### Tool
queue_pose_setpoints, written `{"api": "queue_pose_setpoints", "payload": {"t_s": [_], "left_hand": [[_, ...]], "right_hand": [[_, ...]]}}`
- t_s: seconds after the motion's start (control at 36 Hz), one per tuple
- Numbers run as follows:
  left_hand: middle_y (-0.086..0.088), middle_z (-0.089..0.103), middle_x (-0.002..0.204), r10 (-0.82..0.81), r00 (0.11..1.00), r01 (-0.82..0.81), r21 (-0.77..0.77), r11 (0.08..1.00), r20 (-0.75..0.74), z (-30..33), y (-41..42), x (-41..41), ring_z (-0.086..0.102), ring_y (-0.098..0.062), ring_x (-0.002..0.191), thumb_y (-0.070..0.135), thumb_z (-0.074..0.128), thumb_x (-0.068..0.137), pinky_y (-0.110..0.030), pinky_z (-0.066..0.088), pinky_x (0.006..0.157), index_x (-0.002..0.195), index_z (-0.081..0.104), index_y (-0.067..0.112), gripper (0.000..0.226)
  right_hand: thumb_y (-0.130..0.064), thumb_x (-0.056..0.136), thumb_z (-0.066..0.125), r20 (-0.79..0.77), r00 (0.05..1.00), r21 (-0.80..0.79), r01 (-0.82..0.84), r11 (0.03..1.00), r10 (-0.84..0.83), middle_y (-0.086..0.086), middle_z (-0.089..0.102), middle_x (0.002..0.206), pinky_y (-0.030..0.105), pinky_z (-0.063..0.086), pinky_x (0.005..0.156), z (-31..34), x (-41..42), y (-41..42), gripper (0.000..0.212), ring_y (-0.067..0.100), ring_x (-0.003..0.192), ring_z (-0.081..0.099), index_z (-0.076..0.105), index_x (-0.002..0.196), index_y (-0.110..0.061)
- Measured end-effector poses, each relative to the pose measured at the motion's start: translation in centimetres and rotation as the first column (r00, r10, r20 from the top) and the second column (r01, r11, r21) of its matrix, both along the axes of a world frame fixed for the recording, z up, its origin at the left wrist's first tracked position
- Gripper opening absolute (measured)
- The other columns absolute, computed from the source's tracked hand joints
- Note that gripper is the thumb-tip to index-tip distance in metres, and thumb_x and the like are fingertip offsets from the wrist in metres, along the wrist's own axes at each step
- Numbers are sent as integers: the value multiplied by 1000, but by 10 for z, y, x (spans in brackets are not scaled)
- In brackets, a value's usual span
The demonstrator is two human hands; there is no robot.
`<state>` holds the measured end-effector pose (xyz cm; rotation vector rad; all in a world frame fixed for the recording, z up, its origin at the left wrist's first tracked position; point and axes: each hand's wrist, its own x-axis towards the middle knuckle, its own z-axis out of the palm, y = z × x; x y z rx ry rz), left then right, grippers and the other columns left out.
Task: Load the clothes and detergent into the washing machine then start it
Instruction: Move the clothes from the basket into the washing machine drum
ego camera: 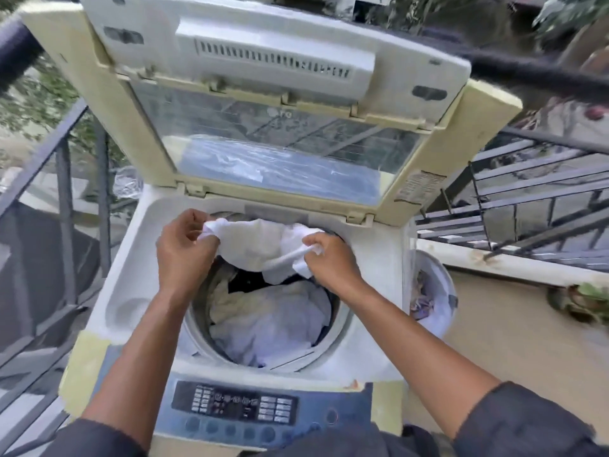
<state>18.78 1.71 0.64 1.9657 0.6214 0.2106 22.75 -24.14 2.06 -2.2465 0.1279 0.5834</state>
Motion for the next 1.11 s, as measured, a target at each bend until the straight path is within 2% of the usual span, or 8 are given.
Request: {"api": "queue_pose_setpoints", "payload": {"t_s": [0.08, 0.14, 0.22, 0.31, 0.5, 0.69, 0.81, 1.11], "left_hand": [[19, 76, 82, 0, 997, 5, 70, 998, -75, -7, -8, -8, 71, -1, 75, 23, 67, 84, -30, 56, 69, 99, 73, 34, 19], [12, 80, 97, -114, 964, 144, 110, 983, -242, -14, -12, -14, 75, -12, 95, 24, 70, 89, -35, 59, 83, 106, 76, 34, 20], [-1, 77, 123, -297, 819, 347, 11, 938, -491, -28, -17, -21, 71, -23, 116, 25, 71, 96, -40, 53, 103, 115, 78, 25, 20], [-3, 77, 124, -334, 754, 387, -28, 922, -565, -36, -23, -35, 69, -25, 121, 29, 64, 100, -41, 53, 105, 120, 78, 29, 24], [1, 75, 127, -384, 727, 429, -59, 901, -569, -33, -43, -61, 68, -21, 119, 33, 63, 101, -32, 52, 97, 127, 73, 30, 28], [8, 74, 125, -493, 726, 528, -70, 846, -480, 3, -76, -65, 68, -14, 119, 35, 65, 102, -38, 52, 107, 125, 73, 31, 24], [17, 74, 121, -569, 732, 586, -81, 806, -374, 32, -110, -58, 69, -7, 114, 36, 65, 103, -36, 56, 100, 121, 73, 36, 19], [15, 79, 110, -748, 635, 733, -156, 663, -196, 92, -265, -12, 73, -7, 107, 25, 64, 104, -42, 58, 101, 113, 76, 31, 16]], "right_hand": [[-18, 90, 61, -100, 991, -80, -97, 992, 89, 4, 62, 142, 27, 46, 98, -12, -1, -2, 47, 23, 128, 59, 65, 137, -19], [-20, 93, 61, -167, 974, -120, -175, 977, 154, 7, 57, 148, 28, 43, 104, -19, -3, -3, 49, 24, 135, 54, 61, 142, -16], [-20, 94, 59, -215, 958, -127, -222, 967, 192, 6, 56, 147, 32, 45, 105, -22, -10, -5, 48, 25, 133, 54, 59, 142, -18], [-16, 93, 58, -175, 966, -96, -211, 973, 192, 3, 64, 137, 28, 47, 98, -19, -17, -10, 39, 21, 127, 60, 66, 131, -19], [-25, 99, 59, -42, 986, 43, -160, 986, 162, -13, 72, 113, 32, 54, 95, -1, -49, -41, 20, 7, 105, 66, 72, 113, -27], [-23, 97, 64, 115, 991, 127, -80, 989, 66, -19, 75, 94, 11, 45, 71, 16, -81, -95, 16, -7, 77, 64, 75, 105, -31], [-14, 98, 63, 129, 986, 246, 72, 967, -106, -8, 78, 93, 32, 58, 83, 30, -92, -129, 18, 11, 86, 74, 76, 102, -26], [-13, 97, 63, 147, 905, 300, 342, 890, -398, -10, 76, 85, 28, 56, 75, 6, -88, -264, 28, 8, 79, 71, 72, 91, -38]]}}
